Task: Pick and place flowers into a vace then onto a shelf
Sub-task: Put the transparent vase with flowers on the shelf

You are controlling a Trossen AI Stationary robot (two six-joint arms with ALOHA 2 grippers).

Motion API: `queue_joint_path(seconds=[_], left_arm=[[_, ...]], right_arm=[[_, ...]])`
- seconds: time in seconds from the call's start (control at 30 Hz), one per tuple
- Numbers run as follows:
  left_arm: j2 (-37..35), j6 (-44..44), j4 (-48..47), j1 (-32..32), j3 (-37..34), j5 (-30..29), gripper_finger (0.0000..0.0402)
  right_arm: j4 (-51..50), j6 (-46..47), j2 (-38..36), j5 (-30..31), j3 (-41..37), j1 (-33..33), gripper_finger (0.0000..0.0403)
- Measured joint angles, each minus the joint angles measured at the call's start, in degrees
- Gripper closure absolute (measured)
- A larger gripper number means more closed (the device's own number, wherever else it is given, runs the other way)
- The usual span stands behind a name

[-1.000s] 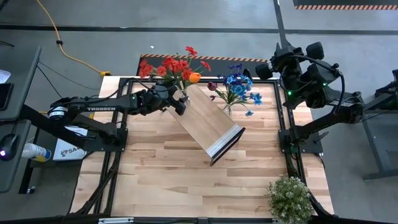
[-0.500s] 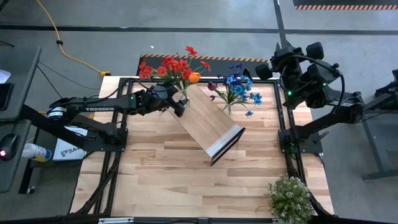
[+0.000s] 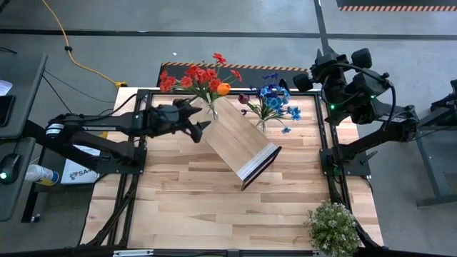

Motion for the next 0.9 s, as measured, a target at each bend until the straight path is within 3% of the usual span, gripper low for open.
queue_joint_path(seconds=[0.53, 0.67, 0.9], left_arm=[[-8.7, -8.73, -7.78, -15.35, 0.0, -7.16, 0.0034], [-9.06, -8.77, -8.61, -17.85, 0.0, -11.25, 0.0034], [-8.99, -8.84, -9.62, -18.36, 0.0, -12.2, 0.0034]], right_arm=[[-0.04, 0.07, -0.89, -0.06, -0.04, -0.1, 0.0304], [-0.34, 3.37, -3.07, -0.08, -0.04, -2.48, 0.0304], [-4.53, 8.84, -6.67, 0.1, -0.02, -8.91, 0.0304]])
